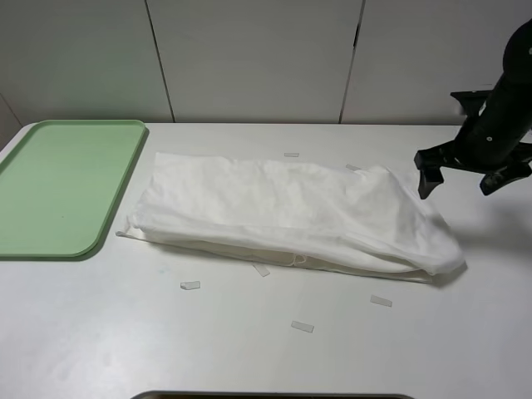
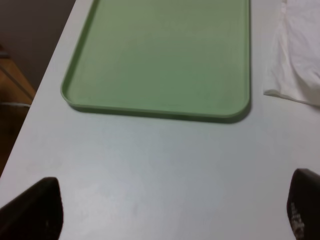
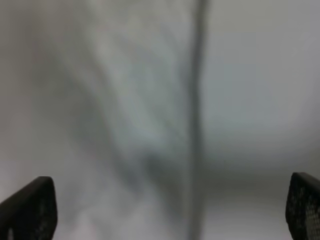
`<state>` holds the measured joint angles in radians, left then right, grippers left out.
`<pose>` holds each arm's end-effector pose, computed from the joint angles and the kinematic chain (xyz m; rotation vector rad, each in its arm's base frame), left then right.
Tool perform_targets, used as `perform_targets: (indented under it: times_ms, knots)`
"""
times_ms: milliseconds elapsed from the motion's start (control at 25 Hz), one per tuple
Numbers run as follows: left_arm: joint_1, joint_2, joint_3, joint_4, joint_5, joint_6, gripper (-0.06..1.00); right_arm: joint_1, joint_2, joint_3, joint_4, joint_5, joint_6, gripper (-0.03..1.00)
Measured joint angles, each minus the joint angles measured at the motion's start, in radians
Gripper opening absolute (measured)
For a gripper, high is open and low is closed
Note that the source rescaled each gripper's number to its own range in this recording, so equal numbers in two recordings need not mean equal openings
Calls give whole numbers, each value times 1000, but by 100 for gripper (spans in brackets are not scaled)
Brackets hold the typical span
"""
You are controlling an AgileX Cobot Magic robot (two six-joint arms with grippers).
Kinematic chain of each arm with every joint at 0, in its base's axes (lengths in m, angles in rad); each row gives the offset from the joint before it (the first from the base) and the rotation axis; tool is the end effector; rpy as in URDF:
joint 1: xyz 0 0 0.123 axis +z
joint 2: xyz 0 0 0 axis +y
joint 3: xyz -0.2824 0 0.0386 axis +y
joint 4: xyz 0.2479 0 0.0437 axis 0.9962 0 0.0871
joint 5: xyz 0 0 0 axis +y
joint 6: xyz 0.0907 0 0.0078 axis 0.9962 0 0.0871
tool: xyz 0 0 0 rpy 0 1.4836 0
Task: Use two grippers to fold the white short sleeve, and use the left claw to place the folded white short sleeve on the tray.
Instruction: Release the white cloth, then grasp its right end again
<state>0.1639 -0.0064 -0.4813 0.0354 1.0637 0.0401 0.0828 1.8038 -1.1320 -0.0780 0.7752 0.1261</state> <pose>-0.0042 0.0022 0.2717 -0.1291 2.0593 0.1686 0.3423 0.0234 0.1799 -0.0097 2.9251 -0.0557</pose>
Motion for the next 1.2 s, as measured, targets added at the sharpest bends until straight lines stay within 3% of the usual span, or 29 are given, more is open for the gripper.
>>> perform_targets:
  times_ms: [200,520,920,1200]
  knots:
    - [0,0,0,0,0,0,88,-77,57,0,-11,24,-52,100]
    - [0,0,0,0,0,0,88,-82,129,0,86,-5,-154,100]
    - [0,0,0,0,0,0,88,-83,245,0,93,-76,-161,100]
    - [0,0,0,0,0,0,88,-83,273,-13,98,-63,-165,100]
